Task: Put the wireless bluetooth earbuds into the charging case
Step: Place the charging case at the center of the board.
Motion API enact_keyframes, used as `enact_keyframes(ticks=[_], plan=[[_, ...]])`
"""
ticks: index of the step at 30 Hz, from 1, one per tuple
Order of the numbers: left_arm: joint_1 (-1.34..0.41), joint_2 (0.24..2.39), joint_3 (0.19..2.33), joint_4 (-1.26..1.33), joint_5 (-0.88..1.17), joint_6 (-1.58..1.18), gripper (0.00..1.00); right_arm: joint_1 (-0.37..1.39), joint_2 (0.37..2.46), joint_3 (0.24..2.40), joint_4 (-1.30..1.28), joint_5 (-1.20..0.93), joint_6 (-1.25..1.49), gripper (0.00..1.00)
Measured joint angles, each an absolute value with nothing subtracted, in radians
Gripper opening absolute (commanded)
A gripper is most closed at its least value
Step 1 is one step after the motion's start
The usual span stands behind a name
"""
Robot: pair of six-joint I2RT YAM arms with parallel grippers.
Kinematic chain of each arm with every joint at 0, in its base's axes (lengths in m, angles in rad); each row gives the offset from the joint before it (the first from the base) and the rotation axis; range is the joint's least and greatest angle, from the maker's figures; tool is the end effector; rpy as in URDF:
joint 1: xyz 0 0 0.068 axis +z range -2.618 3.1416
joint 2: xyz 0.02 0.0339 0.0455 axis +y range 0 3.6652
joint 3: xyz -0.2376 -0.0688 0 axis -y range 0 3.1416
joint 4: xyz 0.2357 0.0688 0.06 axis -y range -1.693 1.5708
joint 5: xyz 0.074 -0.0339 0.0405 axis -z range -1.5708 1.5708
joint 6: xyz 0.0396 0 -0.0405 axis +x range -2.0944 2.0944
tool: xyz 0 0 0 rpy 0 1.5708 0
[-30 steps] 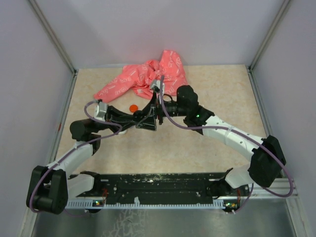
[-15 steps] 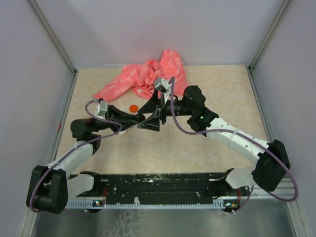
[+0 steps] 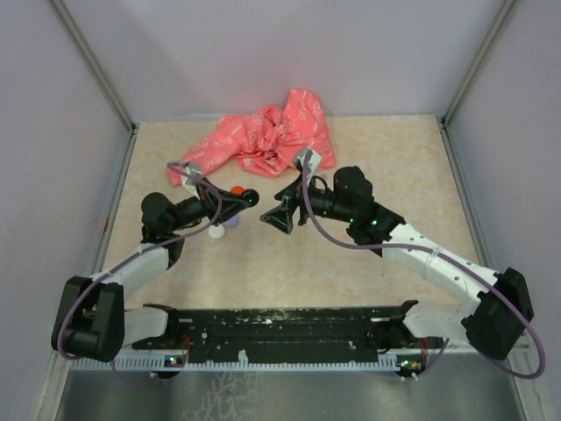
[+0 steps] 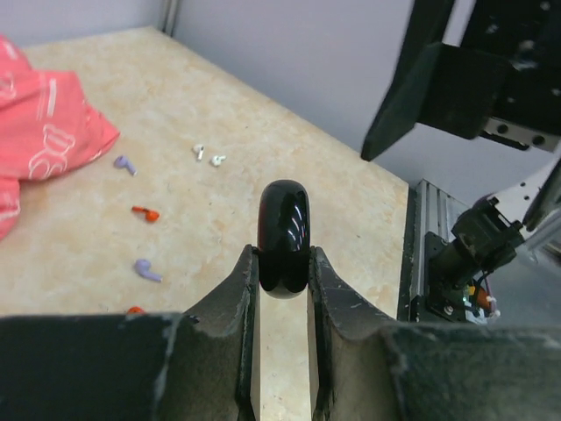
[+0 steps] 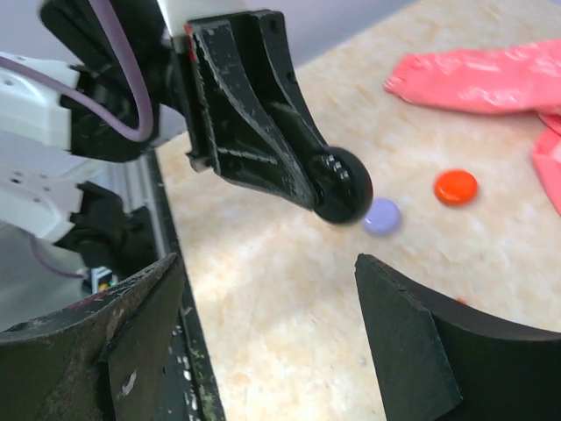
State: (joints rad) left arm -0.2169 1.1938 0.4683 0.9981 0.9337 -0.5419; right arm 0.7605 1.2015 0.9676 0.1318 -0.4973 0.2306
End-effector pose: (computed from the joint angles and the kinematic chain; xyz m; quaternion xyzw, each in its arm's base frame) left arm 0.2301 -0.0833 0.2492 0.2665 0.5907 -0.5162 0.5600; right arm 0.1939 0.2106 0.3277 -0.3475 0.6512 0.4695 0.4845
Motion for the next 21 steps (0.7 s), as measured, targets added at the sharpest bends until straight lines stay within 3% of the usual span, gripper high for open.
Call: enact_keyframes(ticks=[9,21], plan=[[-0.076,1.279,0.403,0.928,0.824,-0.661,0.0,0.76,1.098,0.804,0.026,-0.322,0.175,0.79],[0.138,1.277,0.456,0.386,0.54,-0.635,0.0,0.758,0.991,0.667,-0.023,-0.22,0.116,0.79]])
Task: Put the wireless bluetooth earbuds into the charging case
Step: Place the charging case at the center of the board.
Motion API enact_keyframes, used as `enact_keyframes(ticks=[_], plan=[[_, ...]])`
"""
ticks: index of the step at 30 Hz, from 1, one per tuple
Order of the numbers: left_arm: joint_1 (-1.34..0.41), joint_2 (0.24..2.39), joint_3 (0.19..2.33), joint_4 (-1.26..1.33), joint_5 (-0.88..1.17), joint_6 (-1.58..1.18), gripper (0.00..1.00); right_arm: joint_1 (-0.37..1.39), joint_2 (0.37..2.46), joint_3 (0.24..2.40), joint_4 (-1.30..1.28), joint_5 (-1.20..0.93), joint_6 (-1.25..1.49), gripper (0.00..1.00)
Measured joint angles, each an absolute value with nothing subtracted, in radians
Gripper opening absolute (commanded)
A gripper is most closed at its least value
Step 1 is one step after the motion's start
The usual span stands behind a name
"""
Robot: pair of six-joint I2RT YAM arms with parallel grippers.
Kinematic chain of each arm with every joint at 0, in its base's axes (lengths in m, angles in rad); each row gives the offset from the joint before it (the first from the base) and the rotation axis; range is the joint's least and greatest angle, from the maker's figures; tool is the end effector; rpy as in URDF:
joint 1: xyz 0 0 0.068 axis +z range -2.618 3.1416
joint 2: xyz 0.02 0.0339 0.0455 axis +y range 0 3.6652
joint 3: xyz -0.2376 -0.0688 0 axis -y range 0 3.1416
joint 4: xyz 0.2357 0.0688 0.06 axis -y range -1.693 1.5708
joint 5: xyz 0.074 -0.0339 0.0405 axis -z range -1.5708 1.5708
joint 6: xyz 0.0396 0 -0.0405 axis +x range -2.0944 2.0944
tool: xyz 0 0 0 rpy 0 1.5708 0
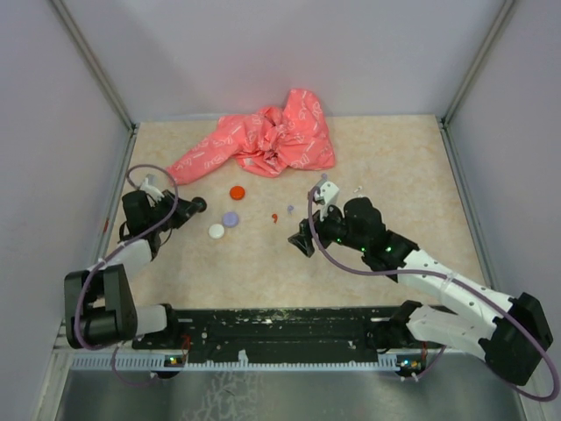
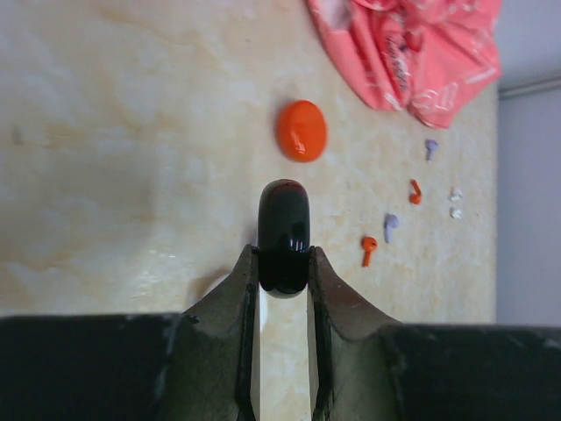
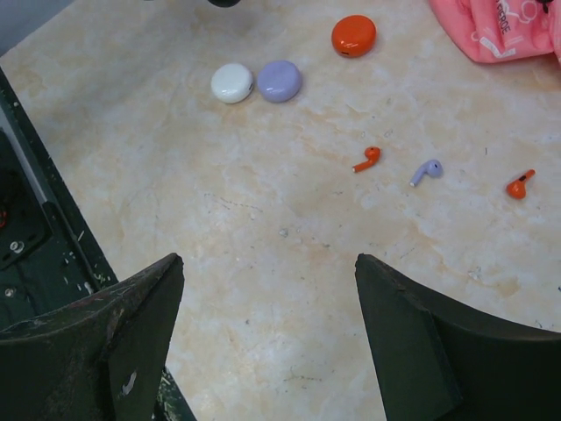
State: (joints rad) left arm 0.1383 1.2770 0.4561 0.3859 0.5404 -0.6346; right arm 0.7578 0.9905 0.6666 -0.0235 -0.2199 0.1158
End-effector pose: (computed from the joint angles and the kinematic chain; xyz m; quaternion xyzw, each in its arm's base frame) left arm 0.2540 0.0148 0.1638 -0.1732 0.8066 -0.3454 0.4472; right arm 0.1671 0.1700 0.2557 -0.3165 0.7523 0.3229 0.4792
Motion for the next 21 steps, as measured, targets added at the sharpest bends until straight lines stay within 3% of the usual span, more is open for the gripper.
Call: enact_keyframes(ticks=[2,10,17,21], plan=[[0.169,1.296,0.484,0.325,0.503,-0.62,0.01,0.758,0.981,0.662,-0.023,-0.21,0.11,0.79],[0.253,1.446,0.54,0.208,0.47,-0.603,0.28,0.758,0.968,0.64,-0.019,-0.202,0.097,0.79],[0.258,1.494,0.558,0.138,0.45,-0.603,0.63,0.758,0.968,0.633,-0.015,-0.204,0.096,0.79],[0.258,1.48,0.582,0.111,0.424,-0.588,0.74,0.758,0.968,0.633,-0.015,-0.209,0.096,0.79]])
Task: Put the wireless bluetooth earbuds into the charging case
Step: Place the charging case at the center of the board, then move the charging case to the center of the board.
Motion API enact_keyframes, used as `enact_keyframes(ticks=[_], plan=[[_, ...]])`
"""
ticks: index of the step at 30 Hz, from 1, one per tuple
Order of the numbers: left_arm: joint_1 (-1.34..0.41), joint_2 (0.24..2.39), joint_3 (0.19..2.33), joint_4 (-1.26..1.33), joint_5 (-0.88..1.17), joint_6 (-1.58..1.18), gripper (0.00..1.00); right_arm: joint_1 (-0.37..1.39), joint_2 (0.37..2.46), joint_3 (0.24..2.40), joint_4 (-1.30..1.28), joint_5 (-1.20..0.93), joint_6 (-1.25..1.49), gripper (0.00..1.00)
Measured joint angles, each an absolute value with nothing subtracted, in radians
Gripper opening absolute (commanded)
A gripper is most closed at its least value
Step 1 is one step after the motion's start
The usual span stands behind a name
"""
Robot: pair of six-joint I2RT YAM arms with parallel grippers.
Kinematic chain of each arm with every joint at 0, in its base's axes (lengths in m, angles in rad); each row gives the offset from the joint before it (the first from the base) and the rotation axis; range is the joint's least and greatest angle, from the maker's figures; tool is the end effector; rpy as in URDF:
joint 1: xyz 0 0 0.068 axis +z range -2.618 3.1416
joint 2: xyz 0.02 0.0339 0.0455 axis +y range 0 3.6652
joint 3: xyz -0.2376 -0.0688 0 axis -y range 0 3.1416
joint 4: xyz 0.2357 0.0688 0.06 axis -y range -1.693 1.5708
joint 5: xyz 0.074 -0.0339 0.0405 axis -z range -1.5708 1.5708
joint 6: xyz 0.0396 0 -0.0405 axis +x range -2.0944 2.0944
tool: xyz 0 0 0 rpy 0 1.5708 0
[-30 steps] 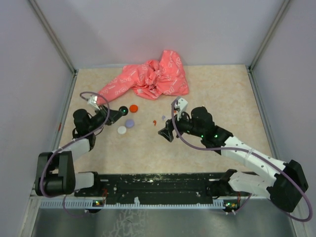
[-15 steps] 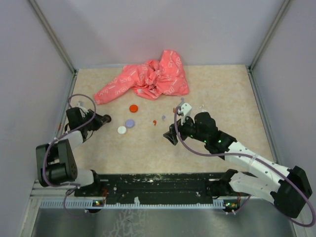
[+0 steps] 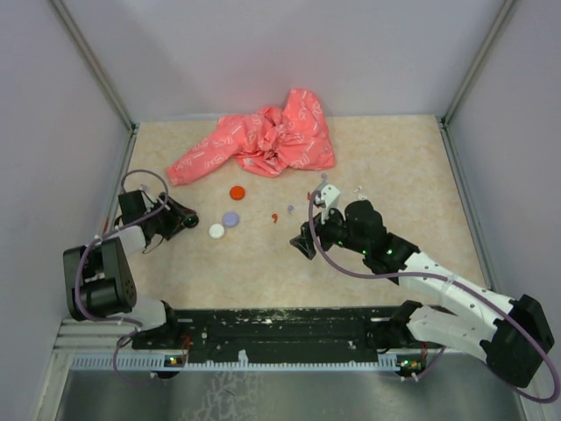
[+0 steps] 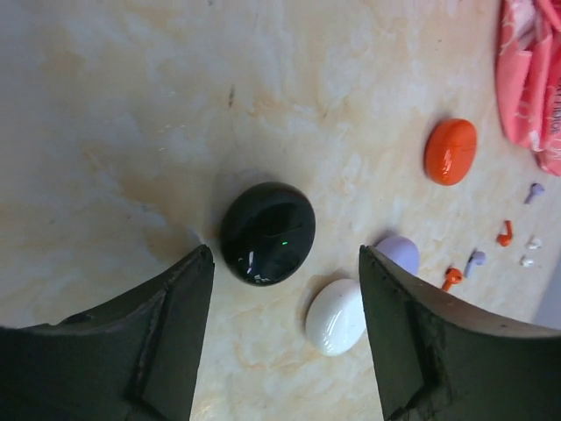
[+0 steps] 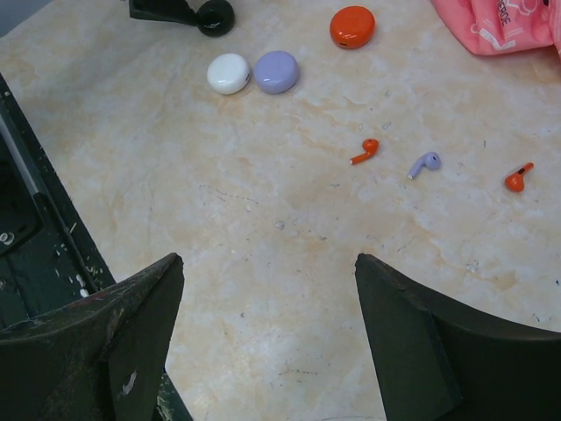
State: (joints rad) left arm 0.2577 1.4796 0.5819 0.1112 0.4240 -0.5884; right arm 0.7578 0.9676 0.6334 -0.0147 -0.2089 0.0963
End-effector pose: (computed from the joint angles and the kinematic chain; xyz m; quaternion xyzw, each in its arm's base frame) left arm 0.2652 0.0531 0.1253 -0.2976 0.8568 -0.2533 0.3365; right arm 0.1640 0.1665 0.2500 -0.3211 0.7511 0.3140 0.4839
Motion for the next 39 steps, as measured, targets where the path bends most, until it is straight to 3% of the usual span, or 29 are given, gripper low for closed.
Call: enact_keyframes(ticks=[9,16,21,27,31,39], plan=[[0.255,1.353,0.587,-0.051,0.354,-0.512,0.81,0.758,0.953,0.628,-0.01,-0.215,0.096,0.79],[0.091,1.253,0.64,-0.133,0.305,-0.453,0.7,0.758,0.949,0.628,-0.006,-0.218,0.097,0.79],[-0.052,1.306,0.719,-0.127,0.285,-0.423,0.65,0.758,0.949,0.628,-0.009,-0.215,0.096,0.79],[-0.066,1.469,0.781,-0.117,0.277,-0.395,0.59,0.758,0.949,0.628,-0.01,-0.208,0.096,0.79],[-0.073,1.526,0.806,-0.12,0.277,-0.38,0.49,0.758,0.949,0.628,-0.013,-0.207,0.096,0.79],[-0.101,1.574,0.818,-0.122,0.279,-0.349,0.48,0.758,0.949,0.628,-0.016,-0.207,0.096,0.79]])
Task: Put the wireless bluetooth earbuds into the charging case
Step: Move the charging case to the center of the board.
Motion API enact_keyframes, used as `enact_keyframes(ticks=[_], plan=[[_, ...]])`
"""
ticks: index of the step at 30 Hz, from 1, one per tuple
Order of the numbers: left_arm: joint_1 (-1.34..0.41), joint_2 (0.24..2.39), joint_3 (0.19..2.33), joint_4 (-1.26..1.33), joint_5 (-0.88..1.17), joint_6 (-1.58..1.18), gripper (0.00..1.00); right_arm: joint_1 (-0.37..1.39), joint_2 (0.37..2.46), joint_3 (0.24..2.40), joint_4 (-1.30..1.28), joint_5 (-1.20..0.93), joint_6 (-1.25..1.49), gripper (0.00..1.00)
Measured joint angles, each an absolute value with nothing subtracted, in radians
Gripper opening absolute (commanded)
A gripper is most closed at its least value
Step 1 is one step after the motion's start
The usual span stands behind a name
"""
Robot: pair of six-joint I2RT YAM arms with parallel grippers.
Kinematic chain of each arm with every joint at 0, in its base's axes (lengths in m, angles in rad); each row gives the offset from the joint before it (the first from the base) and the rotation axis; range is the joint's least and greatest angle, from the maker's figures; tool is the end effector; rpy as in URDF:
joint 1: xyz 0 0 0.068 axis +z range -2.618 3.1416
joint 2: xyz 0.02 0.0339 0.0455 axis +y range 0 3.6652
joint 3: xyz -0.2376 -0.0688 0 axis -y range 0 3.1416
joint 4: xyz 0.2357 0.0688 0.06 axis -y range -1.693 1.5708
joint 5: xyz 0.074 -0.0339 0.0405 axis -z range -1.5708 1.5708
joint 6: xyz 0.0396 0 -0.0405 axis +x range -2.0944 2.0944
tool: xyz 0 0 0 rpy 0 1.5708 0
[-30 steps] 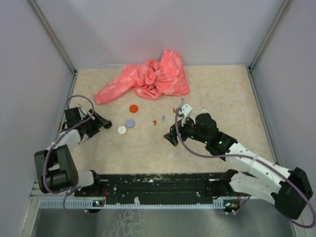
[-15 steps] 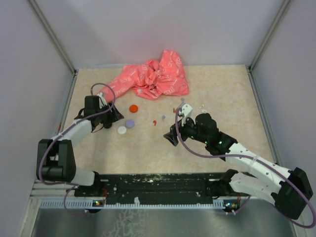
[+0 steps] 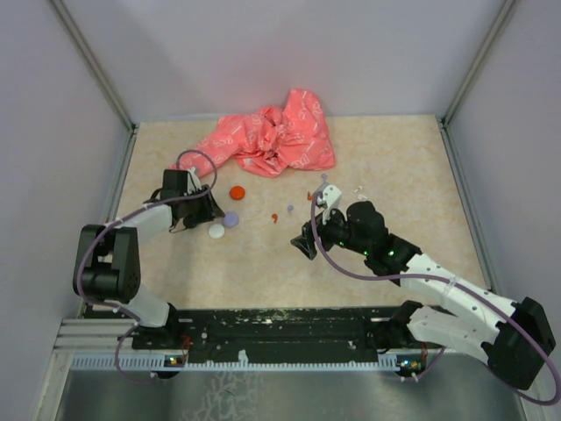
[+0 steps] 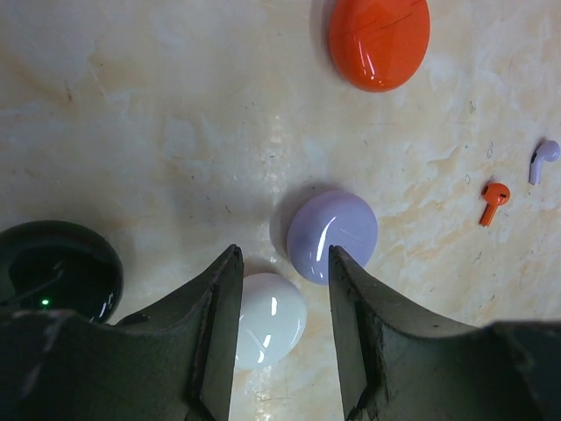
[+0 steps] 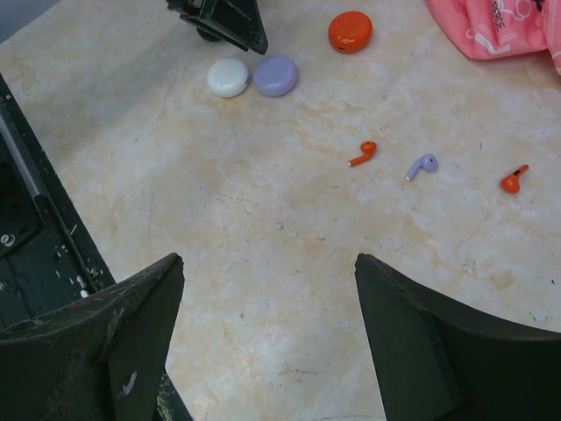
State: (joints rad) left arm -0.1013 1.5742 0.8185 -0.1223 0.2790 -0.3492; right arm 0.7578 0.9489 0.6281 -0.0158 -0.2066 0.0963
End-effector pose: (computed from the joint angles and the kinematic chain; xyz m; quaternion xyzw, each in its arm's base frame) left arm 0.3024 -0.0417 0.1469 -0.0683 0.9302 -0.2026 0.2985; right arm 0.1619 0.1644 0.2520 -0.3199 0.7479 0.3149 0.4891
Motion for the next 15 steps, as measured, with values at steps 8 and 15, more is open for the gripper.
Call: enact_keyframes(ticks=[8,15], plan=[[-0.14,1.574,0.791,-0.16,0.302,-0.334,0.46,0.758,0.949,0.628,-0.016,-0.207,0.096,0.79],[-0.186,1.491,0.73,-0.205,0.321,-0.334,0.47,0.758,0.949,0.628,-0.016,-0.207,0.095,0.79]])
